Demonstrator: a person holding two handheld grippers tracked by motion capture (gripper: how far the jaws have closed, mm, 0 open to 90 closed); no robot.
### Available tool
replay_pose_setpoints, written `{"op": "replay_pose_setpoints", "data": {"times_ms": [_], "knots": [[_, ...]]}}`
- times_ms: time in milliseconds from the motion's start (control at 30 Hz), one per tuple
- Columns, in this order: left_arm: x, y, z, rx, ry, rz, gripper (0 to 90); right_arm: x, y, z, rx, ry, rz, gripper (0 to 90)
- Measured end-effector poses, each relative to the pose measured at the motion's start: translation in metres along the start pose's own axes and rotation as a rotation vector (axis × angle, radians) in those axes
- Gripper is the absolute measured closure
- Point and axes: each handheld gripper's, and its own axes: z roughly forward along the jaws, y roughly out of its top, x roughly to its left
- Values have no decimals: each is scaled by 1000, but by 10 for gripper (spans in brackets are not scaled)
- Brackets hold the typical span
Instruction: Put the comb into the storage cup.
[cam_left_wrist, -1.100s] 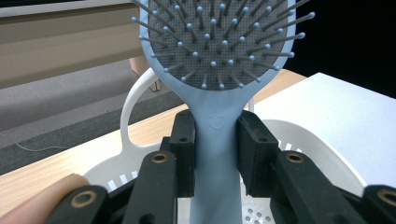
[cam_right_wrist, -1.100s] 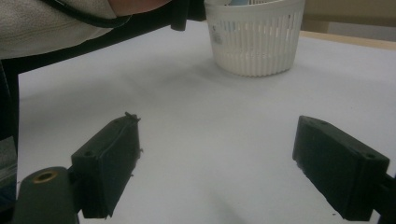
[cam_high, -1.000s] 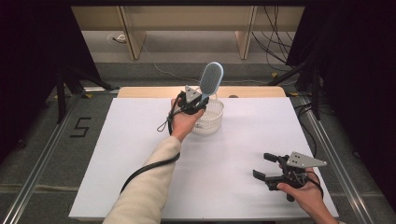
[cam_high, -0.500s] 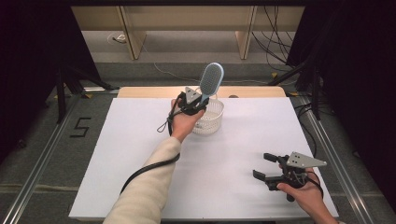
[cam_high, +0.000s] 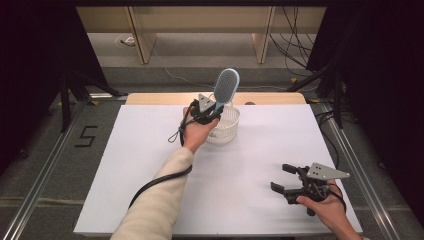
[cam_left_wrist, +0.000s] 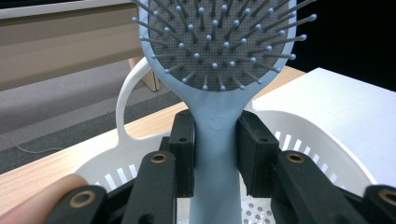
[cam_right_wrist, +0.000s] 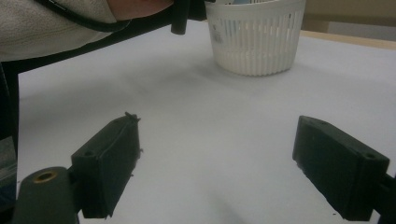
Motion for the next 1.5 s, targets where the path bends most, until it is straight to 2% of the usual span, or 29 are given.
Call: {"op": "replay_pose_setpoints", "data": {"times_ms": [933,1000,1167,1233,1300,1500], "knots": [[0,1,1,26,-7,16,635,0,0,0,0,0,-1,159],[0,2,1,39,-3,16,581,0,0,0,1,0,-1,159],[1,3,0,75,31,10,310,0,0,0,-1,1,0,159],[2,4,-1,69,33,-4,244,0,0,0,1,1,-1,159],[1,5,-1,90,36,20,154,0,0,0,2,1,1,159],[-1,14,-2,111,31,43,74,1,0,0,2,1,1,159]]}}
